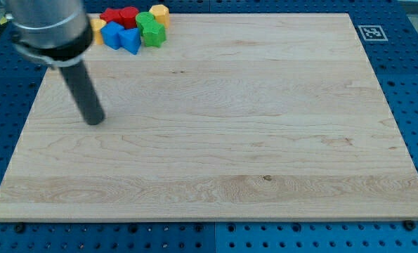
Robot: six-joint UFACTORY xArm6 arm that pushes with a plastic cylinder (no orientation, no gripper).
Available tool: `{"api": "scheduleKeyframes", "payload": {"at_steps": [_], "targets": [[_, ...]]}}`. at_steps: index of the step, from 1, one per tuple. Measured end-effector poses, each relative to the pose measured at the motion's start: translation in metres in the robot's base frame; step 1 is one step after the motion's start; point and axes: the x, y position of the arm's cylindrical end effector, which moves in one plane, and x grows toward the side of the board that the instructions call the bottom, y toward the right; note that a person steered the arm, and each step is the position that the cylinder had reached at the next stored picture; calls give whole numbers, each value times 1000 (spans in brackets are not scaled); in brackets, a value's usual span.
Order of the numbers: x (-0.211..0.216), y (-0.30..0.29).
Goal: Move your arm to the top left
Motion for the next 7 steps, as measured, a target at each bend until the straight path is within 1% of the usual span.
{"api": "scheduleKeyframes", "payload": {"at_steps": [2,5,6,7], "targets": [[0,0],[22,-5],[5,-77],[-47,-102]]}}
